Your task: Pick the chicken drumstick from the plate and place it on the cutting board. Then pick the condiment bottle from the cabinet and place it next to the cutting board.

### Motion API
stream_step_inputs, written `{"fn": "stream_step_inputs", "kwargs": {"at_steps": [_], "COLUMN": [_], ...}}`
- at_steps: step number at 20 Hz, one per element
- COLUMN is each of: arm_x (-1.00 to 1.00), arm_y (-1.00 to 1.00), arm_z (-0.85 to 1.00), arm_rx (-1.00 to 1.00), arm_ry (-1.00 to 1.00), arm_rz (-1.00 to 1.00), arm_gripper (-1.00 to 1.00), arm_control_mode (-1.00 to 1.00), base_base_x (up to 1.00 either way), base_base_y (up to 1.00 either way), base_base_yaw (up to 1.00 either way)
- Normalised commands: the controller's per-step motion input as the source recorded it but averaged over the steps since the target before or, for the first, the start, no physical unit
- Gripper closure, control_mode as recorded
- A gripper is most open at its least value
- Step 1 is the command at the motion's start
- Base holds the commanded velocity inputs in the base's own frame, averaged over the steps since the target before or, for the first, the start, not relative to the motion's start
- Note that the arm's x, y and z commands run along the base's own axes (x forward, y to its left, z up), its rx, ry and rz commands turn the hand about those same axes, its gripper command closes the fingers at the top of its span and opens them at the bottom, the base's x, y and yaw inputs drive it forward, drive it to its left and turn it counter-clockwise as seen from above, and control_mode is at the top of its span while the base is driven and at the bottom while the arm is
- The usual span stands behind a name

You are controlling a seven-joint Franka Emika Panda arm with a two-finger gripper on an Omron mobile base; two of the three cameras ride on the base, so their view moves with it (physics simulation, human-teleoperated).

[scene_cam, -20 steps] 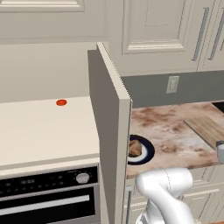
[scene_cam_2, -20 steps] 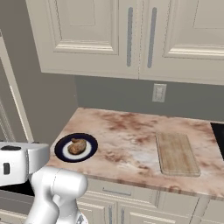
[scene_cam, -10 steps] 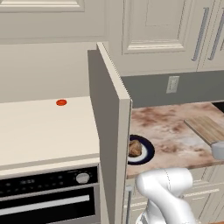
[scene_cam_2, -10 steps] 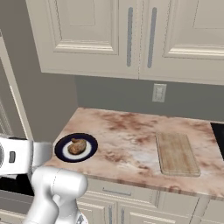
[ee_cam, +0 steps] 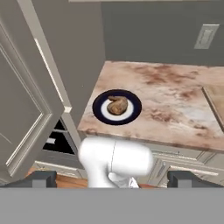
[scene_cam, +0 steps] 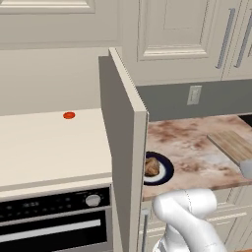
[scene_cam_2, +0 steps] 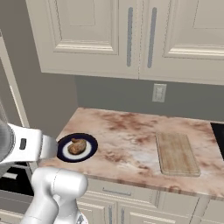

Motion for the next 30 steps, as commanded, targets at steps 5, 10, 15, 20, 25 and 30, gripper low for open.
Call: {"fn": "stream_step_inputs", "kwargs": {"at_steps": [5, 10, 15, 20, 25, 30], "arm_x": [0.01, 0.13, 0.20, 0.15, 0.24, 0.38], "arm_y": [-0.15, -0.01, 0.00, 0.05, 0.01, 0.00], "arm_z": [-0.19, -0.39, -0.39, -0.29, -0.25, -0.13], "arm_rx": [0.00, 0.00, 0.00, 0.00, 0.00, 0.00], "arm_ry": [0.10, 0.09, 0.05, 0.00, 0.00, 0.01], "arm_rz": [0.10, 0.10, 0.06, 0.04, 0.00, 0.00], "arm_gripper": [-1.00, -1.00, -1.00, -1.00, -1.00, -1.00], "arm_control_mode": [-1.00, -1.00, -1.00, -1.00, -1.00, -1.00], "base_base_x": [0.00, 0.00, 0.00, 0.00, 0.00, 0.00], "base_base_y": [0.00, 0.00, 0.00, 0.00, 0.00, 0.00], "base_base_yaw": [0.00, 0.00, 0.00, 0.00, 0.00, 0.00]}}
